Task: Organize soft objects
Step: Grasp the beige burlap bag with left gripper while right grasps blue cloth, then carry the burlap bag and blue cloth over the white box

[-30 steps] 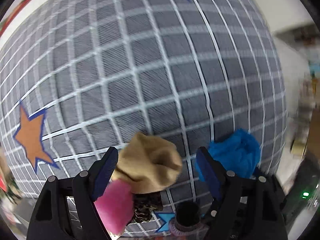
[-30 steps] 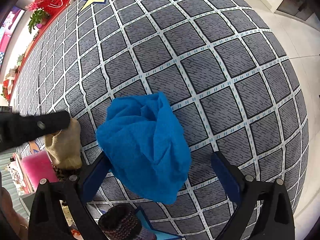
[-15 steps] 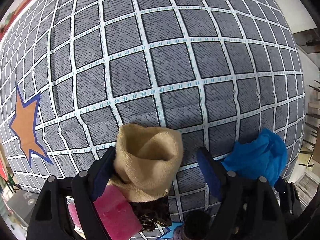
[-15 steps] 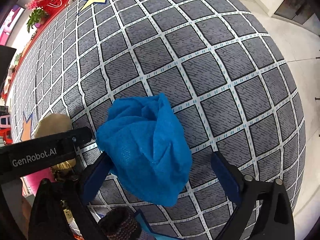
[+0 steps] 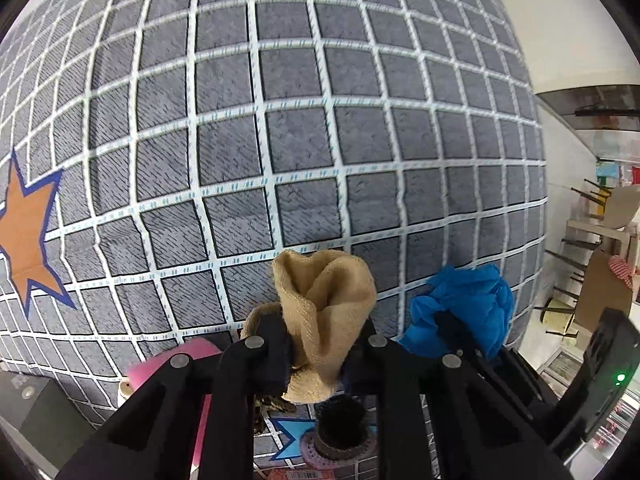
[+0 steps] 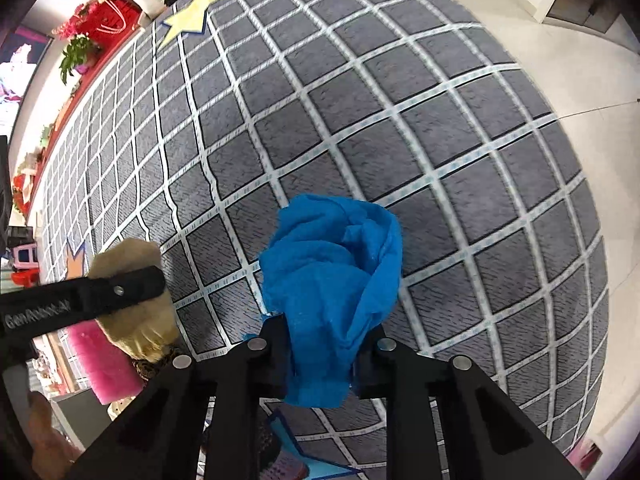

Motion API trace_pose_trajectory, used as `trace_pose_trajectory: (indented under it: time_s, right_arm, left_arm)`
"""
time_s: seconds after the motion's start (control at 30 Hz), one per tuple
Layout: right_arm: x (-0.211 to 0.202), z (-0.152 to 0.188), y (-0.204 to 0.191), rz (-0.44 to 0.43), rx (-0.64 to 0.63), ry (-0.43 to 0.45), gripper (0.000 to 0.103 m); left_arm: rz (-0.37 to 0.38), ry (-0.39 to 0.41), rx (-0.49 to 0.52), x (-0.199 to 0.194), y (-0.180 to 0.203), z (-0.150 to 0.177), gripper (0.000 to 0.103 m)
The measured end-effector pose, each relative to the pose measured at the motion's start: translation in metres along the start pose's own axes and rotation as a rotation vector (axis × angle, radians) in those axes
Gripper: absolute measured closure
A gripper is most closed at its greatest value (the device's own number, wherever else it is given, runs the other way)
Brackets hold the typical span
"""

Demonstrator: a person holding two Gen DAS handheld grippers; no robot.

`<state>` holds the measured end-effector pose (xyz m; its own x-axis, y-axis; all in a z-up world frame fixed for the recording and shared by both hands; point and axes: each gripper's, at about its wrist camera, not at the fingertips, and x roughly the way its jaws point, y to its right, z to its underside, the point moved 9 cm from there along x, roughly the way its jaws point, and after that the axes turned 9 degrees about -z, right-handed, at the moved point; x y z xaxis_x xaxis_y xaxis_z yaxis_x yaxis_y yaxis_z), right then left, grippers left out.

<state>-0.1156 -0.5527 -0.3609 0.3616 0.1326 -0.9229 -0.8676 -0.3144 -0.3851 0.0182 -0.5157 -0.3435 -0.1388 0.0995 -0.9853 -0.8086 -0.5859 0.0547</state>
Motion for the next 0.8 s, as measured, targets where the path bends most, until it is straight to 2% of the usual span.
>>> trace_pose_trajectory:
  time_s: [0.1, 0.33, 0.5, 0.6, 0.8]
  right_arm:
    - [-0.013, -0.004, -0.001, -0.005, -0.015, 0.031, 0.082]
    - [-0.035, -0.011, 0.002, -0.015, -0.01, 0.049, 0.082]
    - [-0.048, -0.003, 0.011, -0.009, -0.034, 0.063, 0.082]
    - [-0.05, 0.009, 0.009, -0.004, -0.056, 0.066, 0.082]
    - [-0.065, 0.027, 0.0, 0.003, -0.1, 0.084, 0.082]
  left_arm:
    - [-0.025, 0.028, 0.014, -0.016, 0.003, 0.004, 0.084]
    - [-0.016, 0.048, 0.03, -0.038, 0.014, 0.023, 0.084]
    - [-0.091, 0.105, 0.065, -0.058, 0.022, 0.049, 0.084]
    - [-0.092, 0.117, 0.079, -0.071, 0.028, 0.067, 0.084]
    - [-0.064, 0.157, 0.077, -0.094, 0.014, 0.097, 0.084]
